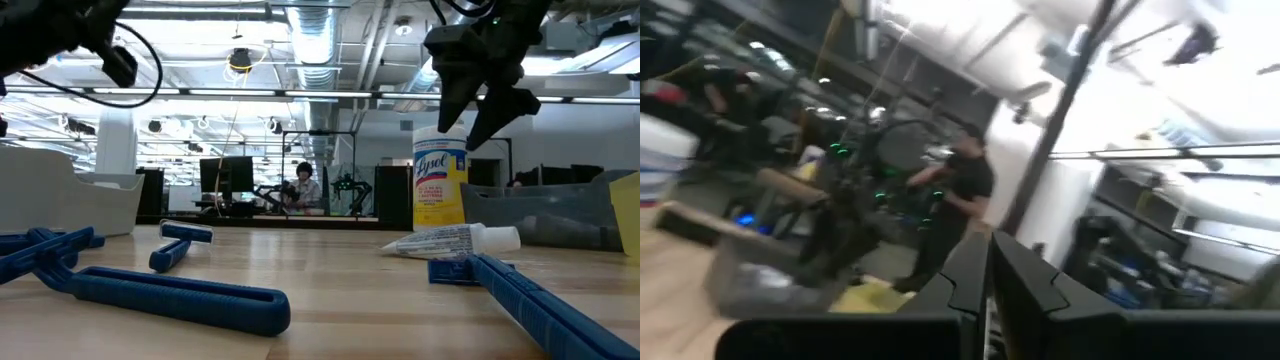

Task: Pick & Place Travel size toiletries
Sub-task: Put the white toothpaste into the black bin

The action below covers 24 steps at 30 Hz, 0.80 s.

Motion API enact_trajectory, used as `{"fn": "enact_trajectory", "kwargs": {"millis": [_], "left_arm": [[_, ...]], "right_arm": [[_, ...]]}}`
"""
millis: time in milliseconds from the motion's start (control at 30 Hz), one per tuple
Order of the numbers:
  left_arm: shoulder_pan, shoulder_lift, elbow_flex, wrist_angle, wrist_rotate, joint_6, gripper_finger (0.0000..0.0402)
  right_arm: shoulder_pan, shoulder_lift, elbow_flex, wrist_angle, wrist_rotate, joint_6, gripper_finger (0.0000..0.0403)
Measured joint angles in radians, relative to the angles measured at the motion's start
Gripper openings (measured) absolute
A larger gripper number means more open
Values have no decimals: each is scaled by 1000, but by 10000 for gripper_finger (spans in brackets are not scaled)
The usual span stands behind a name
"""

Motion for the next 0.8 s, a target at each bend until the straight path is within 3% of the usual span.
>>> {"fn": "enact_trajectory", "kwargs": {"millis": [333,467,700,800], "left_arm": [[0,-45,0,-55,12,1,13],[0,-44,0,55,12,0,13],[0,-42,0,72,12,1,13],[0,-39,0,47,86,169,12]], "right_arm": [[1,0,0,33,22,0,285],[2,0,0,33,22,0,285],[6,0,0,69,37,0,285],[7,0,0,94,38,0,285]]}}
